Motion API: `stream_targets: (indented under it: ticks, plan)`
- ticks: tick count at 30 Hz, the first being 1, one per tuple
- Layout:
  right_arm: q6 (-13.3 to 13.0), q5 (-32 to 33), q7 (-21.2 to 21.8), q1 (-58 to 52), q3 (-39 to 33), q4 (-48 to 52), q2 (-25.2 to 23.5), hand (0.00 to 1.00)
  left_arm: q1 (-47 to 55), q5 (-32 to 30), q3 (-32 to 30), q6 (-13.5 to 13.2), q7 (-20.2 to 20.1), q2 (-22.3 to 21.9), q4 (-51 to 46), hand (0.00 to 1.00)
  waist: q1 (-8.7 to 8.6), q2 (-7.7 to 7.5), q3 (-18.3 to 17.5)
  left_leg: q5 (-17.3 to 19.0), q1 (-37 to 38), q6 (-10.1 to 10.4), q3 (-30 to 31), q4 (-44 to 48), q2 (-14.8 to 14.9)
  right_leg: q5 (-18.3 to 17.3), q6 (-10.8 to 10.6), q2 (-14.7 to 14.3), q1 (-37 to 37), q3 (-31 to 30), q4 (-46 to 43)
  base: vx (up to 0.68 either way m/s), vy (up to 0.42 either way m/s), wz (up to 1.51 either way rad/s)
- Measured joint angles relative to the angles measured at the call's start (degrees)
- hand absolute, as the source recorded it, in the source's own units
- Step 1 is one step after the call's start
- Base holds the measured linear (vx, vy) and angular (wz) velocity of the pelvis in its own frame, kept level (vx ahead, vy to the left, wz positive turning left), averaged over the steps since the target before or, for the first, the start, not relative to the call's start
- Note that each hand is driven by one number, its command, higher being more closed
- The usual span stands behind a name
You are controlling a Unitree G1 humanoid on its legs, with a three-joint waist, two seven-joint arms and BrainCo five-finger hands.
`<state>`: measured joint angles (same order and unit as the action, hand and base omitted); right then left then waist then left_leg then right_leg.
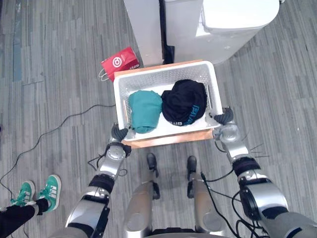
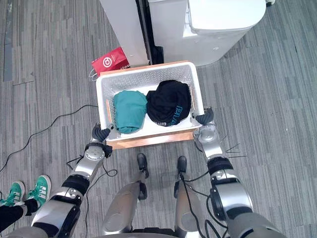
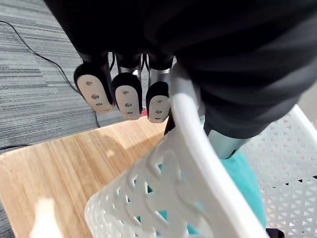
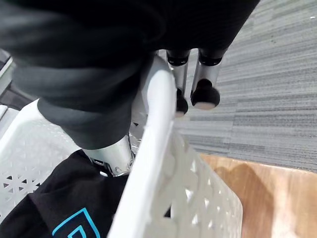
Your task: Pick up the laundry basket with both hands and put the clothes into the washing machine.
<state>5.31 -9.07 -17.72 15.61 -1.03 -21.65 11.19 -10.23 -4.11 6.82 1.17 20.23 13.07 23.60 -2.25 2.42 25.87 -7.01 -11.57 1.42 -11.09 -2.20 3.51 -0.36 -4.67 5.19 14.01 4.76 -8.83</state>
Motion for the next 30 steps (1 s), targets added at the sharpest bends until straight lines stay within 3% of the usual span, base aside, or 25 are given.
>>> stream_targets:
  ticks: [3,7,9,12,17,18,19,20,22,23,25,26,27,28,29,30]
  plan:
    - [-0.1,0.0,0.2,-10.0,-2.2,10.4,-2.3,1.0,6.6,-0.1,0.0,0.3,-0.6,-1.5,-7.4,1.0,-0.37,-0.12,-1.0,0.9,2.1,0.1,0.0,0.1,-0.2,-1.2,-0.1,-0.1,-2.0,0.0,-0.3,0.11,-0.01,0.0]
    - [-0.5,-0.1,1.7,-20.2,-3.6,19.8,-5.5,1.0,15.5,-1.8,-0.8,0.4,-3.0,-2.6,-16.1,1.0,-0.73,-1.75,-6.8,3.1,5.2,0.8,-2.1,0.7,0.7,-1.9,0.1,-1.0,-4.3,-2.1,0.2,0.11,-0.034,-0.3]
    - [-1.2,-0.1,2.3,-22.5,-3.6,22.4,-6.3,1.0,18.0,-2.4,-2.0,0.4,-4.0,-3.1,-19.1,1.0,-0.71,-2.75,-8.4,5.7,5.6,0.8,-3.2,4.3,1.2,-1.8,0.1,-1.6,-5.0,-4.7,0.3,0.06,-0.029,-0.67]
    - [-1.6,-0.1,3.6,-25.3,-3.8,25.7,-6.5,1.0,20.6,-3.3,-2.5,0.4,-5.1,-5.0,-22.5,1.0,-0.66,-3.11,-10.3,12.1,5.3,1.0,1.9,12.2,1.7,-1.5,0.2,-3.1,-5.9,-9.8,0.5,0.04,0.007,-0.93]
    - [-1.6,-0.1,4.2,-31.2,-4.4,34.4,-8.5,1.0,22.6,-3.3,-1.9,0.8,-5.7,-5.7,-27.1,1.0,-0.42,-3.87,-12.1,20.6,6.2,1.1,-10.8,22.9,6.7,1.5,-1.4,-7.1,-4.4,-21.8,1.5,-0.03,0.09,-1.52]
    - [-1.6,0.0,4.2,-31.5,-4.5,34.5,-8.5,1.0,22.5,-3.3,-1.9,0.8,-5.8,-5.6,-27.6,1.0,-0.17,-4.6,-13.7,22.4,7.1,0.7,-17.7,24.5,9.5,2.1,0.6,-7.1,-3.1,-21.2,3.6,-0.06,0.083,-1.92]
    - [-1.6,0.0,4.1,-31.1,-4.6,34.2,-8.8,1.0,22.2,-3.3,-1.9,0.8,-5.8,-5.6,-27.6,1.0,-0.25,-4.87,-14.0,22.6,7.8,0.5,-19.9,24.5,9.9,1.5,1.7,-6.1,-2.4,-17.8,3.6,-0.07,0.076,-2.14]
    - [-1.6,0.0,4.1,-30.6,-4.8,33.4,-9.0,1.0,21.9,-3.3,-1.9,0.8,-5.8,-5.3,-27.5,1.0,-0.34,-5.28,-14.2,22.8,9.4,0.4,-23.8,24.3,10.8,0.9,3.0,-4.2,-1.3,-10.1,2.7,-0.01,0.053,-1.81]
    - [-2.3,0.1,4.1,-28.7,-4.5,29.7,-8.8,1.0,21.6,-3.4,-2.4,1.2,-5.8,-4.9,-27.4,1.0,-1.01,-6.23,-15.0,22.9,13.2,0.3,-32.5,22.9,11.7,-0.2,8.8,1.5,0.3,10.4,-0.4,0.02,0.027,-2.09]
    - [-2.5,0.4,4.1,-27.0,-4.0,27.2,-8.4,1.0,21.8,-3.5,-3.0,1.5,-5.6,-5.3,-27.2,1.0,-1.15,-5.92,-15.5,23.0,15.5,0.6,-37.4,22.4,12.6,-2.0,11.6,4.7,0.2,21.7,-2.3,0.04,-0.026,-1.92]
    - [-2.6,0.6,4.1,-24.3,-3.4,23.4,-8.0,1.0,22.0,-3.5,-4.4,1.5,-5.2,-5.7,-25.9,1.0,-0.84,-5.96,-16.9,23.8,18.8,1.9,-44.0,22.8,13.0,-2.6,12.4,7.9,-0.2,33.9,-4.8,0.11,-0.116,-2.38]
    - [-2.6,0.6,4.2,-22.9,-2.9,21.9,-7.8,1.0,21.8,-3.5,-5.1,2.1,-5.1,-6.2,-25.4,1.0,-0.82,-5.09,-17.3,25.1,20.6,3.7,-46.2,25.9,14.9,-1.1,10.2,6.7,1.1,32.5,-6.1,0.14,-0.15,-2.23]
    - [-2.6,0.6,4.2,-22.7,-2.9,21.6,-7.8,1.0,21.8,-3.5,-5.1,2.1,-5.1,-6.3,-25.3,1.0,-0.79,-4.9,-17.2,25.4,20.8,3.8,-46.2,26.7,15.4,-1.0,10.1,6.2,1.6,31.5,-6.5,0.17,-0.207,-1.98]
    - [-2.6,0.6,4.2,-22.3,-2.6,20.3,-6.8,1.0,21.8,-3.4,-5.0,2.2,-5.1,-6.7,-24.4,1.0,-0.92,-3.73,-17.4,26.2,21.2,2.8,-44.4,33.2,18.9,-1.0,10.0,3.7,2.6,28.0,-8.0,0.18,-0.192,-1.57]
    - [-2.3,0.7,4.2,-22.4,-2.4,19.6,-5.6,1.0,21.9,-3.4,-4.7,2.4,-5.1,-7.5,-23.4,1.0,-0.89,-1.89,-17.7,25.4,19.3,-2.4,-40.2,43.3,24.4,-1.0,10.0,0.2,2.1,25.3,-8.0,0.22,-0.228,-1.73]
    - [-2.2,1.0,4.2,-22.4,-2.4,19.5,-5.1,1.0,22.0,-3.3,-4.5,2.4,-5.1,-7.8,-22.9,1.0,-0.71,-1.07,-17.9,23.6,17.6,-7.3,-37.2,48.8,26.9,-1.1,10.0,-1.6,1.8,23.7,-7.8,0.23,-0.218,-1.73]
